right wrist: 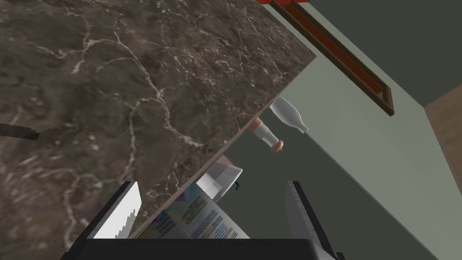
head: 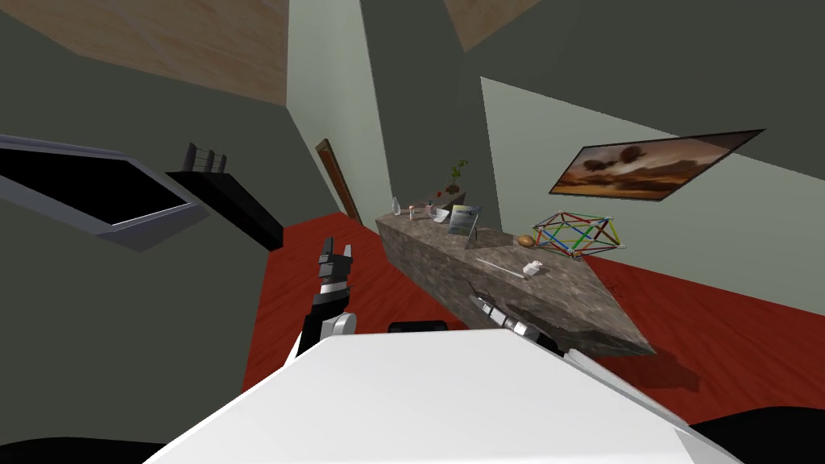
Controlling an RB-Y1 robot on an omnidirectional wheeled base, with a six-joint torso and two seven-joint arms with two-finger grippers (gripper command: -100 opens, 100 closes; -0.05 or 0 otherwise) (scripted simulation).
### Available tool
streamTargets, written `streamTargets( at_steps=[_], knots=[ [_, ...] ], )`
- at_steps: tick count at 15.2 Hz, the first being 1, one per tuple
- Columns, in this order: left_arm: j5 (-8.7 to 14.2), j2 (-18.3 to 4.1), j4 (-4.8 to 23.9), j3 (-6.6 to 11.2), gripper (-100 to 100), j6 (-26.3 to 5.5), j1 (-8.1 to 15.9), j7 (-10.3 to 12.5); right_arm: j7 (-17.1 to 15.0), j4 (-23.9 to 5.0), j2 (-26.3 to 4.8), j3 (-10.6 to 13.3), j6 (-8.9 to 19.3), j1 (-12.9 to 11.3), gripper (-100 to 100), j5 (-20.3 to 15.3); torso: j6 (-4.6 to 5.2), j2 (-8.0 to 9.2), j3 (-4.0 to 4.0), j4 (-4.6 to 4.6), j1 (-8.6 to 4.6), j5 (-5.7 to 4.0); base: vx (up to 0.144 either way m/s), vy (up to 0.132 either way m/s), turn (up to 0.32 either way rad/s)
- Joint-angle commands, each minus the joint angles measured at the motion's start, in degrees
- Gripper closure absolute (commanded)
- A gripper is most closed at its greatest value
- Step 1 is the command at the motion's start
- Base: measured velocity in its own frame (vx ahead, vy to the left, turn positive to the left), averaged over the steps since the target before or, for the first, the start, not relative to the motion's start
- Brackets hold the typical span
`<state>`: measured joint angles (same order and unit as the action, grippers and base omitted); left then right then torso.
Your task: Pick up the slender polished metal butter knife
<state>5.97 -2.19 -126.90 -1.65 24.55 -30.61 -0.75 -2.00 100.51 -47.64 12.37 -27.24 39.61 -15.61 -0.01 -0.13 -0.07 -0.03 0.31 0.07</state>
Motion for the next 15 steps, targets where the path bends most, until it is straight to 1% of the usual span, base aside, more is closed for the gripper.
streamTargets(
  at_steps=[1,2,3,4,5,6,7,8,10,11,12,13,14,15],
  knots=[
    [0.0,0.0,0.0,0.0,0,0.0,0.0,0.0,0.19,-0.94,-1.85,0.44,-0.33,0.21,-100,-0.3,0.0,0.0,0.0,0.0,0.0,0.0,0.03,0.056,0.03],
    [0.0,0.0,0.0,0.0,0,0.0,0.0,0.0,0.68,-3.31,-3.8,1.78,-0.87,1.0,-100,-1.29,0.0,0.01,0.01,0.0,-0.04,0.0,0.038,0.065,0.092],
    [0.0,0.0,0.0,0.0,0,0.0,0.0,0.0,0.68,-3.31,-4.97,1.78,-0.87,1.0,-100,-1.29,-0.01,0.0,0.0,0.0,-0.05,-0.01,0.042,0.081,0.094],
    [0.0,0.0,0.0,0.0,0,0.0,0.0,0.0,0.68,-3.31,-5.25,1.78,-0.87,1.0,-100,-1.29,-0.01,-0.02,-0.01,0.0,-0.01,-0.01,0.029,0.063,0.022],
    [0.0,0.0,0.0,0.0,0,0.0,0.0,0.0,1.18,-5.67,-7.08,3.12,-1.41,1.8,-100,-2.28,0.0,0.01,0.0,0.0,-0.03,0.0,0.03,0.073,0.072],
    [0.0,0.0,0.0,0.0,0,0.0,0.0,0.0,1.18,-5.67,-8.26,3.12,-1.41,1.8,-100,-2.28,0.0,0.02,0.01,0.0,-0.01,0.0,0.036,0.078,0.077],
    [0.0,0.0,0.0,0.0,0,0.0,0.0,0.0,1.18,-5.67,-8.62,3.12,-1.41,1.8,-100,-2.28,0.0,0.01,0.0,0.0,-0.01,0.0,0.032,0.053,0.03],
    [0.0,0.0,0.0,0.0,0,0.0,0.0,0.0,1.68,-8.04,-10.43,4.47,-1.95,2.58,-100,-3.28,0.01,0.02,0.01,0.01,-0.05,0.0,0.049,0.07,0.095],
    [0.0,0.0,0.0,0.0,0,0.0,0.0,0.0,1.68,-8.04,-11.94,4.47,-1.95,2.58,-100,-3.28,-0.01,-0.04,-0.02,-0.01,0.0,0.0,0.043,0.069,0.057],
    [0.0,0.0,0.0,0.0,0,0.0,0.0,0.0,2.18,-10.39,-13.64,5.82,-2.5,3.35,-100,-4.29,0.01,-0.01,-0.01,0.0,-0.03,0.0,0.04,0.074,0.091],
    [0.0,0.0,0.0,0.0,0,0.0,0.0,0.0,2.18,-10.39,-14.81,5.82,-2.5,3.35,-100,-4.29,0.0,-0.01,-0.01,0.0,-0.01,0.0,0.047,0.077,0.082],
    [0.0,0.0,0.0,0.0,0,0.0,0.0,0.0,2.18,-10.39,-15.2,5.82,-2.5,3.35,-100,-4.29,-0.01,-0.03,-0.01,0.0,0.0,0.0,0.038,0.051,0.022],
    [0.0,0.0,0.0,0.0,0,0.0,0.0,0.0,2.69,-12.71,-16.8,7.16,-3.05,4.1,-100,-5.29,0.01,-0.01,-0.01,0.0,-0.05,0.0,0.052,0.06,0.074],
    [0.0,0.0,0.0,0.0,0,0.0,0.0,0.0,2.69,-12.71,-17.7,7.16,-3.05,4.1,-100,-5.29,0.0,-0.04,-0.02,-0.01,-0.05,-0.01,0.068,0.064,0.087]
  ],
)
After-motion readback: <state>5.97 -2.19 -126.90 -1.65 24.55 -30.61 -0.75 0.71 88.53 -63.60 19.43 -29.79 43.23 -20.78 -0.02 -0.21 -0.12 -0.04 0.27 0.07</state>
